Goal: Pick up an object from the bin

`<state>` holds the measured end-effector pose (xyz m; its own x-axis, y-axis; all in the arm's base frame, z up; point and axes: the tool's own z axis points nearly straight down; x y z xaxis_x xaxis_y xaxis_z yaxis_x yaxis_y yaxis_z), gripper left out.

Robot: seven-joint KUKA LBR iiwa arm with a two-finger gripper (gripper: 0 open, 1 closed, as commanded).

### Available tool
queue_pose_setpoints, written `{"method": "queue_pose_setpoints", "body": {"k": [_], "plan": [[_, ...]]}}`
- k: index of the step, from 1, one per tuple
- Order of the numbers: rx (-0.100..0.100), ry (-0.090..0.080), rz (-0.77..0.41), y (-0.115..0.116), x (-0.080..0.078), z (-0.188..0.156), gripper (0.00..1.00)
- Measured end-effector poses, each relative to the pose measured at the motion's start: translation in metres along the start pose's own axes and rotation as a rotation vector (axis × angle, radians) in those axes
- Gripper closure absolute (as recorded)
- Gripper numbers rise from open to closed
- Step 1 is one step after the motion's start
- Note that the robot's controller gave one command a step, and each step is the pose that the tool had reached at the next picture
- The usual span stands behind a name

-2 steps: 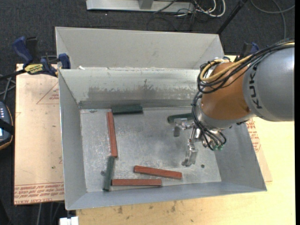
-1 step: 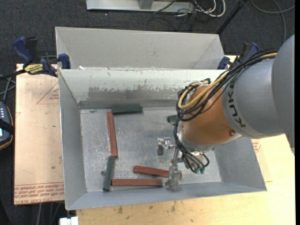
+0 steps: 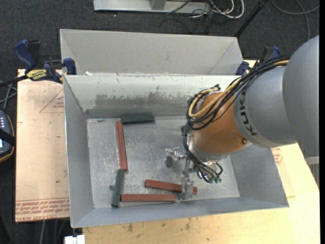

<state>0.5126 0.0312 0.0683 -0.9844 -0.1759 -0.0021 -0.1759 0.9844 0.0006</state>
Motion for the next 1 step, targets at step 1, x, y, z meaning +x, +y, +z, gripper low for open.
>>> {"method": "queue_pose_setpoints", "body": {"k": [1], "plan": [[0.0,0.002,0.147,0.0043,0.0322,-0.0022,1.0]]}}
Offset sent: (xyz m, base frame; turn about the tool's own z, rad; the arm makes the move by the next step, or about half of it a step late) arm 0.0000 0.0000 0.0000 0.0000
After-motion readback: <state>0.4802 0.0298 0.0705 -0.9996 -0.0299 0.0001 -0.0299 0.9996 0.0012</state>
